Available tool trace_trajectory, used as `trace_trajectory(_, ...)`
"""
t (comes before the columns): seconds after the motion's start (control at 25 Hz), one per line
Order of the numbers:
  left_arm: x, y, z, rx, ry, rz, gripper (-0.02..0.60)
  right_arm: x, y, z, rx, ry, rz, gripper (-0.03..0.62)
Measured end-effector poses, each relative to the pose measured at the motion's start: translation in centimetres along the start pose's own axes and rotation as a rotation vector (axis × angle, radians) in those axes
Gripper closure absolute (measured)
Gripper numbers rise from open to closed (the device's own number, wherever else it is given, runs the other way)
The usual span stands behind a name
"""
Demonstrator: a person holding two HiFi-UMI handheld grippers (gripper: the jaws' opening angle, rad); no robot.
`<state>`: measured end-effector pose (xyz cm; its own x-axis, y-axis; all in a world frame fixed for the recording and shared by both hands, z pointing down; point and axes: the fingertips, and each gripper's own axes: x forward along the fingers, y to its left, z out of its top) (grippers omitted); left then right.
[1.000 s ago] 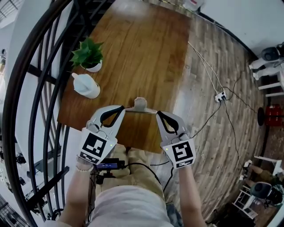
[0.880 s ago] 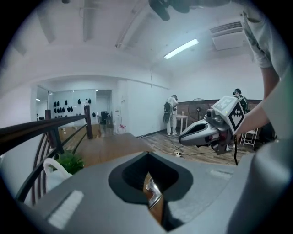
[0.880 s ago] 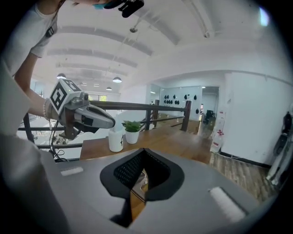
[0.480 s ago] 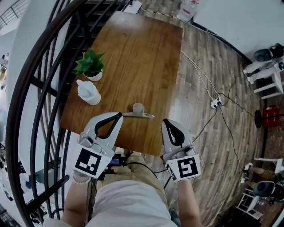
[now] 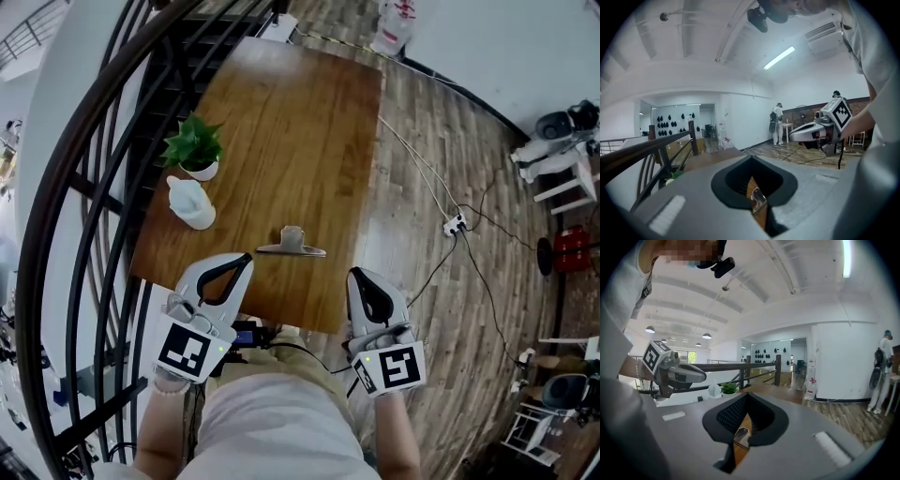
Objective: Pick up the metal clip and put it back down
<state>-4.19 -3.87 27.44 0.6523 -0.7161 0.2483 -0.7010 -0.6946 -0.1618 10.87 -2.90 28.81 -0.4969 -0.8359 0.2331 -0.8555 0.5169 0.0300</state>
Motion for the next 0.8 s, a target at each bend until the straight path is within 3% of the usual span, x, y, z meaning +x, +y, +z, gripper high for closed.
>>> trace_trajectory(0.8,0.9,-0.2,-1.0,-0.029,0.002,-0.030,0.577,0.6,0.1,-1.1,-0.010,0.035,-0.013,0.572)
